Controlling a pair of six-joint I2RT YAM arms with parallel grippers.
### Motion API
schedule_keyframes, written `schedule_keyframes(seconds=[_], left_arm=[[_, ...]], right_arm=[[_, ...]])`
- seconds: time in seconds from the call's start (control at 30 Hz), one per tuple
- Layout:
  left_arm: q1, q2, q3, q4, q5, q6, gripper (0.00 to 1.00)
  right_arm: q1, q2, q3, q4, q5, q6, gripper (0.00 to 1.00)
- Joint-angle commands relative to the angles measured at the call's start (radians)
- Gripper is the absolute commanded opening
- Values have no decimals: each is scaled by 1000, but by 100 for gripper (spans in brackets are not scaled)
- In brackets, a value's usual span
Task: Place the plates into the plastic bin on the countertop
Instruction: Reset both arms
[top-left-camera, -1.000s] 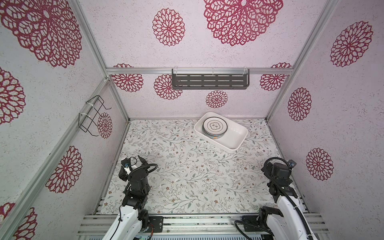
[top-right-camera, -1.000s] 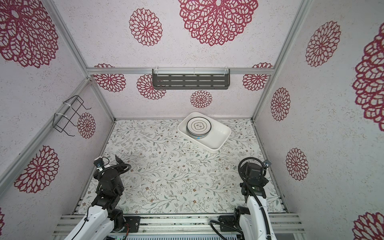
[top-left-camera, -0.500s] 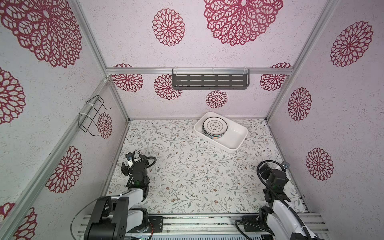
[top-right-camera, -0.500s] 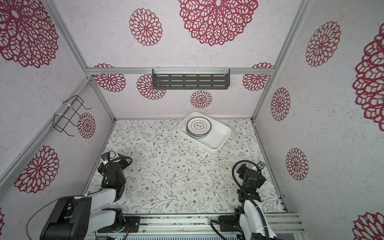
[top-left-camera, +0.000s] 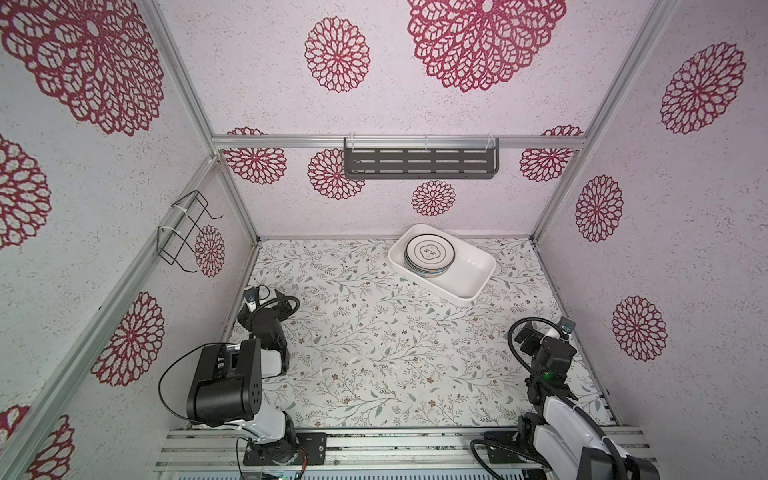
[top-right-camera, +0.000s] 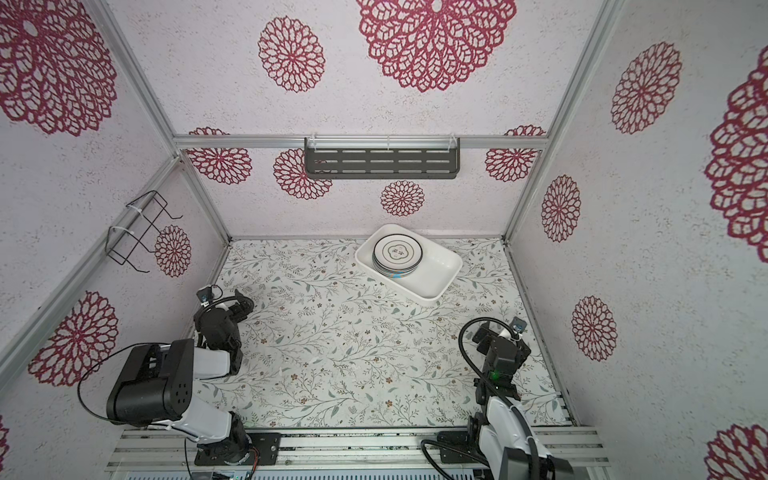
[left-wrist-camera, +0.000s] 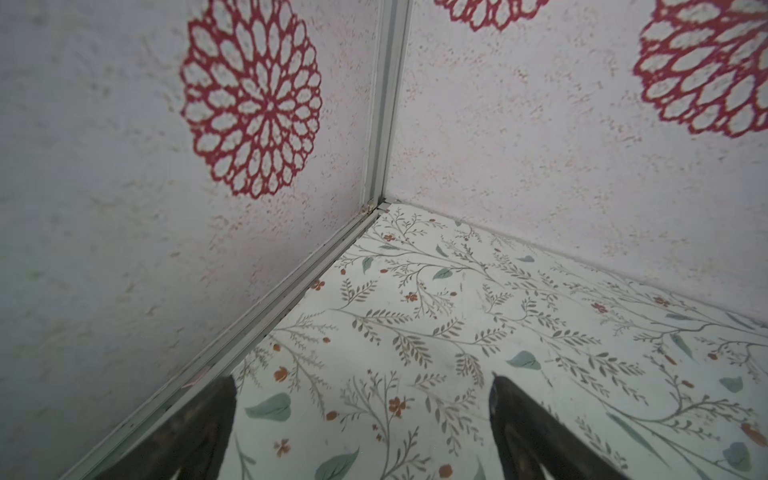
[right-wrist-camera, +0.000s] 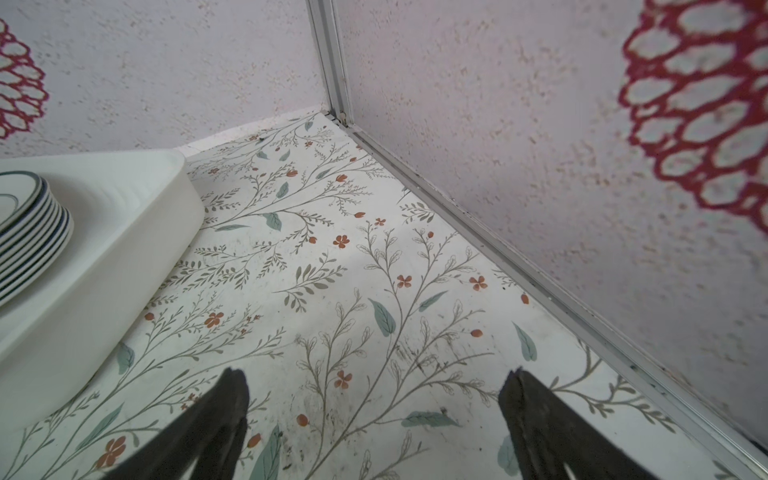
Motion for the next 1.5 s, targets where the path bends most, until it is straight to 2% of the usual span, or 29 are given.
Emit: schedule_keyframes(seconds=[0.0,0.3,0.37,0.43,0.63,0.77,0.9,1.07,1.47], left_arm=[[-3,-15,8,-81,80,3,97],[-8,-14,8,-75,71,6,97],[-9,-15,7,-75,71,6,97],[-9,-14,7,-74,71,7,97],[-9,-14,11,-79,71,8,97],[-16,-12,20,-97,73,21,97],[-23,-11,26,-106,67,26,97],[-47,-7,52,-147,81,68,97],[-44,-6,51,-147,86,67,97]], right_arm=[[19,86,20,175,-55,-52,99],[73,403,74,550,-81,-85,99],[88,464,72,640,-120,-109,99],[107,508,75,676,-158,-144,99],[147,638,67,820,-118,-181,99],[150,632,79,784,-64,-164,99],[151,620,152,628,-56,-154,99],[163,625,164,610,-28,-166,99],[166,625,158,625,-23,-169,99]])
